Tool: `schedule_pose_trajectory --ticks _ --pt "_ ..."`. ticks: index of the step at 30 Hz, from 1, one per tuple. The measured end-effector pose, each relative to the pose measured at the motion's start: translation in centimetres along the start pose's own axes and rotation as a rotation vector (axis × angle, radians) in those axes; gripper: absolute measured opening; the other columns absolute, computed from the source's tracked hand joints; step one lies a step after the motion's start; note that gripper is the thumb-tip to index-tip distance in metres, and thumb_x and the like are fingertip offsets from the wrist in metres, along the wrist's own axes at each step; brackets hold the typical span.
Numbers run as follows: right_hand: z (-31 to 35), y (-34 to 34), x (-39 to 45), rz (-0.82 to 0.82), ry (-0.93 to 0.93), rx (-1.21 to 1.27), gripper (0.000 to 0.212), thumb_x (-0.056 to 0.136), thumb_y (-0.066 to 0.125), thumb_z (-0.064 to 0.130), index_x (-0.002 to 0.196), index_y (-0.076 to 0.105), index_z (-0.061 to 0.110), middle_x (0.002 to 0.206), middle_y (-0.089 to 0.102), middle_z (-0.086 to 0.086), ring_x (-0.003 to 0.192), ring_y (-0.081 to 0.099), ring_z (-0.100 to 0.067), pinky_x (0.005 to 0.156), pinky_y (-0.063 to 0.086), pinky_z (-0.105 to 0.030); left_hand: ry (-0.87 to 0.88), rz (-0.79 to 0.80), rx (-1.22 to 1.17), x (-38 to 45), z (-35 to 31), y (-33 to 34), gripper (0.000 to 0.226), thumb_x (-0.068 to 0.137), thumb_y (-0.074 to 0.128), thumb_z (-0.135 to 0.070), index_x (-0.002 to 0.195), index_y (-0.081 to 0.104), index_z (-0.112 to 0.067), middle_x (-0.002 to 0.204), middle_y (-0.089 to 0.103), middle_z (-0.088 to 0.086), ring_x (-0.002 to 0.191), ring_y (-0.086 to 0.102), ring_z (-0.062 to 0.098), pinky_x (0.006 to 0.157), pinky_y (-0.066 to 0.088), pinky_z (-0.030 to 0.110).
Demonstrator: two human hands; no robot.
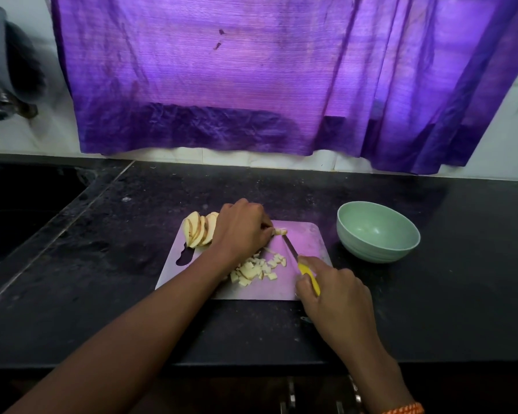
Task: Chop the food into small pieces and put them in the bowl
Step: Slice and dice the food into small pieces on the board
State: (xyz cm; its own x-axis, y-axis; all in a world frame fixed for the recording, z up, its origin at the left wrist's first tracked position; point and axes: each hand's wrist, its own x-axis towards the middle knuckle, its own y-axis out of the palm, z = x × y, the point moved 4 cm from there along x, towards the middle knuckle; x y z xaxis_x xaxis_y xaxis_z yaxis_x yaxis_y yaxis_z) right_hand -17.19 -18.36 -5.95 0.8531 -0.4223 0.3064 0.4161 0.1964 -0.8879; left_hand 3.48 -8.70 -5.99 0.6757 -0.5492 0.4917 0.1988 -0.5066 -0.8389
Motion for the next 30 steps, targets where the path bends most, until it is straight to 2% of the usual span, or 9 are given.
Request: schedule_pose_trajectory --ticks 3,6,12,14,17,20,22,25,30 --pt "0.1 -0.2 0.9 -0.070 0.041 0.049 0.047 0.099 0.048 0.041 0.146 0.053 0.039 0.086 0.063 -0.004 0.073 0.045 -0.020 0.066 0.034 -0.034 -0.002 0.017 -0.026 0.0 0.3 -0.3 0.027 0.093 0.078 -0.052 0.113 0.083 -0.034 0.105 0.078 -0.015 0.098 0.058 0.009 0.080 0.041 0.033" --pt "1.1 0.2 2.4 -0.066 0.030 0.020 0.046 0.100 0.048 0.039 0.145 0.053 0.038 0.090 0.063 -0.008 0.075 0.038 -0.021 0.067 0.030 -0.034 -0.019 0.028 -0.021 0.0 1.1 -0.6 0.030 0.091 0.079 -0.053 0.115 0.082 -0.035 0.108 0.078 -0.014 0.105 0.061 0.012 0.085 0.045 0.036" --pt "1.7 1.6 3.7 -0.024 -0.018 -0.039 0.041 0.100 0.044 0.037 0.139 0.055 0.036 0.082 0.058 -0.004 0.070 0.042 -0.024 0.062 0.034 -0.035 -0.031 0.008 -0.035 0.1 1.2 -0.4 0.022 0.093 0.080 -0.047 0.109 0.084 -0.034 0.098 0.078 -0.011 0.094 0.050 0.008 0.081 0.039 0.034" --pt "1.6 1.7 3.6 -0.019 -0.023 -0.049 0.040 0.100 0.043 0.038 0.139 0.055 0.036 0.085 0.062 -0.006 0.071 0.046 -0.026 0.062 0.035 -0.035 -0.027 -0.001 -0.038 0.2 1.2 -0.2 0.022 0.093 0.080 -0.046 0.109 0.084 -0.032 0.098 0.077 -0.010 0.093 0.047 0.007 0.081 0.036 0.033" --pt "1.8 1.8 3.6 0.009 -0.042 -0.068 0.043 0.101 0.044 0.039 0.143 0.052 0.037 0.095 0.066 -0.006 0.081 0.057 -0.028 0.066 0.035 -0.036 -0.028 0.006 -0.042 0.1 1.1 -0.1 0.021 0.092 0.081 -0.046 0.107 0.084 -0.032 0.098 0.078 -0.010 0.097 0.055 0.011 0.079 0.039 0.034" --pt "2.0 1.5 3.9 0.040 -0.046 -0.056 0.041 0.103 0.044 0.039 0.143 0.051 0.036 0.101 0.065 -0.005 0.080 0.048 -0.023 0.069 0.032 -0.035 -0.032 0.014 -0.038 0.0 1.2 0.1 0.021 0.091 0.081 -0.048 0.104 0.085 -0.033 0.097 0.078 -0.011 0.097 0.058 0.012 0.075 0.043 0.034" --pt "2.1 1.3 3.9 0.044 -0.045 -0.051 0.040 0.103 0.044 0.039 0.143 0.051 0.037 0.102 0.065 -0.004 0.080 0.048 -0.022 0.069 0.031 -0.035 -0.041 0.015 -0.028 0.0 1.1 0.1 0.022 0.090 0.080 -0.051 0.102 0.085 -0.033 0.096 0.078 -0.012 0.095 0.057 0.012 0.073 0.041 0.034" --pt "1.9 1.2 3.4 0.043 -0.041 -0.049 0.038 0.103 0.044 0.041 0.140 0.051 0.037 0.098 0.063 -0.004 0.085 0.057 -0.025 0.068 0.033 -0.035 -0.051 0.002 0.012 0.1 0.8 0.1 0.026 0.089 0.079 -0.057 0.101 0.086 -0.035 0.092 0.077 -0.012 0.093 0.056 0.011 0.073 0.039 0.033" --pt "0.8 0.4 1.2 0.034 -0.017 -0.063 0.039 0.103 0.043 0.044 0.141 0.049 0.039 0.086 0.049 0.000 0.087 0.060 -0.027 0.068 0.036 -0.036 -0.063 -0.020 0.065 0.2 0.5 -0.1 0.026 0.092 0.078 -0.053 0.107 0.085 -0.033 0.092 0.077 -0.007 0.097 0.059 0.014 0.076 0.042 0.033"
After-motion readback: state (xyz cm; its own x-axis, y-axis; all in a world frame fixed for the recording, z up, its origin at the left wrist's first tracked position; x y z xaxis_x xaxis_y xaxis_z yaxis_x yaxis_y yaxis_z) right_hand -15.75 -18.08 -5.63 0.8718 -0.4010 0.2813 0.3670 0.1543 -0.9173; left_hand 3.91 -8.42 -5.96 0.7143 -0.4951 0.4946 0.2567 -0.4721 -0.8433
